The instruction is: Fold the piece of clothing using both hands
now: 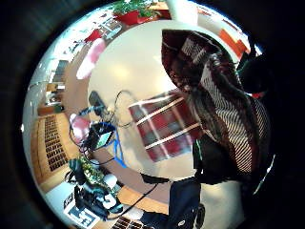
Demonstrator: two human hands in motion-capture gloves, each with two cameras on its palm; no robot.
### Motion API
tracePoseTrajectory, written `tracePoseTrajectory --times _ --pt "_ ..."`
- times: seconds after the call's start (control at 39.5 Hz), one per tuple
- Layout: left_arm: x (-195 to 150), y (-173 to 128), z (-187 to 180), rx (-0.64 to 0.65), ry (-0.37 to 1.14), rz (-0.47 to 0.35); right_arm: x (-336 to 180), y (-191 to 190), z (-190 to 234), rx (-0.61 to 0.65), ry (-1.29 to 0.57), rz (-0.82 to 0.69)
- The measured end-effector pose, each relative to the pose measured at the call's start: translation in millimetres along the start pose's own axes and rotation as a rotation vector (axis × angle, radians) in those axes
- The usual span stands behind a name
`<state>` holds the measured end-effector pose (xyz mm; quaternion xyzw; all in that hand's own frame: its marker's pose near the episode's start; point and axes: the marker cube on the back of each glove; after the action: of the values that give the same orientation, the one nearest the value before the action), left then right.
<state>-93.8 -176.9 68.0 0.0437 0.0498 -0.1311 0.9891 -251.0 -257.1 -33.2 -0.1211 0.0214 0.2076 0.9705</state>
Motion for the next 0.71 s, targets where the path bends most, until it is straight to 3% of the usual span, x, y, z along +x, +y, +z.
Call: tracePoseTrajectory --times 0.08,0.2,0.25,0.38,0.53,0.71 --pt "-22 11 -14 0.028 -0.002 -0.042 -49 -2 19 0.087 -0.027 -0.006" --pt "-53 21 -23 0.032 -0.018 -0.094 -90 73 19 0.103 -0.188 -0.217" --pt "-62 27 -27 0.036 -0.035 -0.116 -104 83 22 0.097 -0.278 -0.286" --pt "-85 32 -33 0.046 -0.055 -0.154 -130 39 29 0.163 -0.432 -0.326" --pt "-100 48 -45 0.04 -0.046 -0.173 -104 50 -10 0.307 -0.486 -0.369" --pt "-104 66 -48 0.006 -0.066 -0.17 -65 63 -41 0.342 -0.469 -0.377"
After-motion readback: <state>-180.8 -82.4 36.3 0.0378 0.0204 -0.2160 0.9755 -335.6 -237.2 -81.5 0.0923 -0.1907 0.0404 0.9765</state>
